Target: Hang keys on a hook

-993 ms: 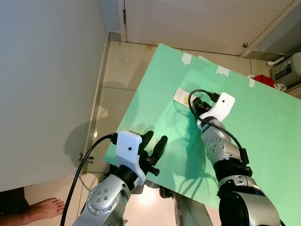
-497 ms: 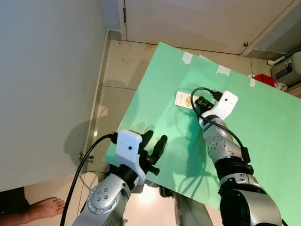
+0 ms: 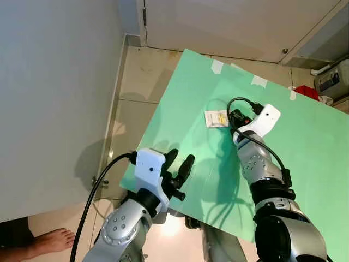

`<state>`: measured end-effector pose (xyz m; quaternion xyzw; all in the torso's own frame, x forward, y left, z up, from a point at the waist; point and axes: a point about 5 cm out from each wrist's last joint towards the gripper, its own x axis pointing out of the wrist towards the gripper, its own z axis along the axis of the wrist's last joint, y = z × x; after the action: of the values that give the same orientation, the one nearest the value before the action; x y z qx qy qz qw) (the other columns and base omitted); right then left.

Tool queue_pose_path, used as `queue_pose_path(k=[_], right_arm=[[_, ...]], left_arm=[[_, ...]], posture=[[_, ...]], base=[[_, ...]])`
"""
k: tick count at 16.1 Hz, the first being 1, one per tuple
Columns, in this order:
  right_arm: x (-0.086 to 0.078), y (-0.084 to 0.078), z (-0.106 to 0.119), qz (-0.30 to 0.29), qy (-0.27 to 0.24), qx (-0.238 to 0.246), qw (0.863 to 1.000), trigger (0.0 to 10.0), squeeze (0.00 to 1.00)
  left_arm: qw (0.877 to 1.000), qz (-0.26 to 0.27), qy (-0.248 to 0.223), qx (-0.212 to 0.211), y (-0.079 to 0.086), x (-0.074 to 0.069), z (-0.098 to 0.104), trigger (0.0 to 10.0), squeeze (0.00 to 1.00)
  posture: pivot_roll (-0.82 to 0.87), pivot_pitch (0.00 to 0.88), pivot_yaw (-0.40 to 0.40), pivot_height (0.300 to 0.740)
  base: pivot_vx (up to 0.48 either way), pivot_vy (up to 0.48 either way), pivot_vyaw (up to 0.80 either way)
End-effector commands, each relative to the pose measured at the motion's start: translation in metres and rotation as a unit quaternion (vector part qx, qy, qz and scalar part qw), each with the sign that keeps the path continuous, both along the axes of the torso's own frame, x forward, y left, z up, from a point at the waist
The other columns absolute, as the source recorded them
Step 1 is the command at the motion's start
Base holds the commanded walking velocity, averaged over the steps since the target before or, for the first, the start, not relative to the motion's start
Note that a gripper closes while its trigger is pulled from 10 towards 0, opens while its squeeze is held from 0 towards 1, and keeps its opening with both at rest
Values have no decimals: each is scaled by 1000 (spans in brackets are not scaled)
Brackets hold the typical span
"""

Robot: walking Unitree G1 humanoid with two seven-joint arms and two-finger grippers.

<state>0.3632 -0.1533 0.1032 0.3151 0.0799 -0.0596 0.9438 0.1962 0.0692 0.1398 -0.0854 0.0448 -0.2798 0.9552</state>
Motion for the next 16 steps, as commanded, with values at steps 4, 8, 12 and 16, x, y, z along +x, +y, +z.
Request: queue_pose_path(k=[4, 8, 12, 16], right_arm=[[-1, -8, 2, -1, -13, 74, 997, 0, 0], [2, -10, 24, 33, -76, 129, 988, 0, 0], [0, -11, 33, 53, -102, 168, 979, 0, 0], [-3, -14, 43, 75, -143, 226, 961, 0, 0]], left_arm=[[1000, -4, 11, -8, -2, 0, -4, 10000, 0], [1000, -3, -2, -10, 0, 9, 0, 10000, 0], [1000, -5, -9, -12, -2, 14, 3, 10000, 0], [1000, -3, -19, -14, -1, 18, 7, 10000, 0]], posture=[[107, 422, -103, 740], [103, 403, -97, 740], [104, 393, -94, 740], [108, 385, -92, 740]], base=[[0, 0, 0], [0, 0, 0], [0, 0, 0], [0, 0, 0]])
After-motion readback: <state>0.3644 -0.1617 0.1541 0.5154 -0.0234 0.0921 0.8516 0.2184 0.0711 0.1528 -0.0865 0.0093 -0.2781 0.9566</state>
